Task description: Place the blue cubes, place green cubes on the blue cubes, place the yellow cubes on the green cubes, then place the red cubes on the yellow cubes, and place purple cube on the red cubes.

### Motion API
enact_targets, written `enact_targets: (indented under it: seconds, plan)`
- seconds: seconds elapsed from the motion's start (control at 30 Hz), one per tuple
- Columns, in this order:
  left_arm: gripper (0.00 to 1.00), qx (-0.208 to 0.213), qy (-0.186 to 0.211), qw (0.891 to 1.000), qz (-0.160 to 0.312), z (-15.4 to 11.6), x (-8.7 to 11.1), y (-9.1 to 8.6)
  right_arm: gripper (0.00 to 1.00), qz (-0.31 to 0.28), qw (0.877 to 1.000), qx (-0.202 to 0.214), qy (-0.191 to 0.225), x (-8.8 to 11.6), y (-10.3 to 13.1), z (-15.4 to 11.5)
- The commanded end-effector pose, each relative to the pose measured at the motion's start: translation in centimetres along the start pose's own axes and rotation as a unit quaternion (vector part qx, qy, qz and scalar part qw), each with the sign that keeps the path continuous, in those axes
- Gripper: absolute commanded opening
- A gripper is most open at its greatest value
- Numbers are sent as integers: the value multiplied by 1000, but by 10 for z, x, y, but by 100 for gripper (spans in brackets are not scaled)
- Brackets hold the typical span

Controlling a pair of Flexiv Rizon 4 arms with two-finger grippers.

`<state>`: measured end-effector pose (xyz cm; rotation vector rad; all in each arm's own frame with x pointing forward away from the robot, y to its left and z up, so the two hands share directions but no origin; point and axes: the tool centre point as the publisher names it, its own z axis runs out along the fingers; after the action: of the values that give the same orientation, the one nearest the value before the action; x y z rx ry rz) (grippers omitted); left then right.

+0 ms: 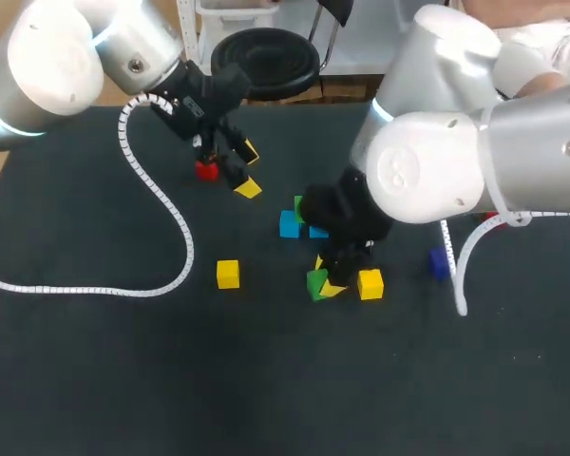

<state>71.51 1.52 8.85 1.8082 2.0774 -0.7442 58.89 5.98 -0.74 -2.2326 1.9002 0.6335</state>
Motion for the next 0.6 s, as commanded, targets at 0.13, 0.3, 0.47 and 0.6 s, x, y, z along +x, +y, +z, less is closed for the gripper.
enact_targets:
  seconds: [0.13,0.3,0.47,0.6]
  plan:
    - [100,0,0,1000,1,0,1,0,100,6,1000,-2,-7,-1,-6,4]
    - [100,0,0,1000,1,0,1,0,100,25,999,29,-23,5,-5,-1]
    - [100,0,0,1000,1,0,1,0,100,20,998,43,-44,8,-5,-3]
    - [100,0,0,1000,1,0,1,0,100,7,997,48,-61,8,-6,-3]
